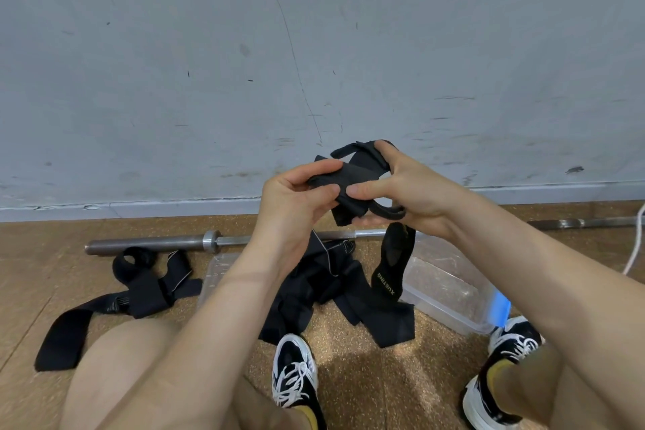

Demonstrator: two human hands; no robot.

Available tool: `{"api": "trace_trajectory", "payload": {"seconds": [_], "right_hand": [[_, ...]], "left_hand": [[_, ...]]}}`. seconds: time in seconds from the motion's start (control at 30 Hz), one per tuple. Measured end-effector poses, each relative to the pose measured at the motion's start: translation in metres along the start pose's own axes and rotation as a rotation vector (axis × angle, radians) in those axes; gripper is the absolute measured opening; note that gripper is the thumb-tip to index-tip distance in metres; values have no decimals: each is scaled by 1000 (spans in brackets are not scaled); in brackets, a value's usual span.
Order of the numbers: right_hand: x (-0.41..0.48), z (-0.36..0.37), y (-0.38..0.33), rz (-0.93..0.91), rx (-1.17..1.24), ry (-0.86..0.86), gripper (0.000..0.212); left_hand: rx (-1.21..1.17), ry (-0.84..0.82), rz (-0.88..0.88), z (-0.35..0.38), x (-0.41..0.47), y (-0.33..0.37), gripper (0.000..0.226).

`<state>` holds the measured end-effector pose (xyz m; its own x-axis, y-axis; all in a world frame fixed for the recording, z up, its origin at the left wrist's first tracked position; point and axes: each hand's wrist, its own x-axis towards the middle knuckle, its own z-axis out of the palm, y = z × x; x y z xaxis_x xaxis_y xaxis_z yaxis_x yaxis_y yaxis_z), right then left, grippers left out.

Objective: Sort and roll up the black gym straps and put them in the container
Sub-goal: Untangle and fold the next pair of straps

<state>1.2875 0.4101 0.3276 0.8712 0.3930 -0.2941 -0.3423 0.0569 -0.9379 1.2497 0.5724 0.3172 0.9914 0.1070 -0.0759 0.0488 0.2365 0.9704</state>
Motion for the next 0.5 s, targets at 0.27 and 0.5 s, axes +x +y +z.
{"api": "trace_trajectory", "payload": {"seconds": [0.27,0.5], "right_hand": [[3,0,4,-126,-27,73,52],[6,3,8,-194,-35,166,58]], "left_hand": [[64,-3,-49,2,-2,-5,30],[48,-5,-96,2,-2,-4,25]]}}
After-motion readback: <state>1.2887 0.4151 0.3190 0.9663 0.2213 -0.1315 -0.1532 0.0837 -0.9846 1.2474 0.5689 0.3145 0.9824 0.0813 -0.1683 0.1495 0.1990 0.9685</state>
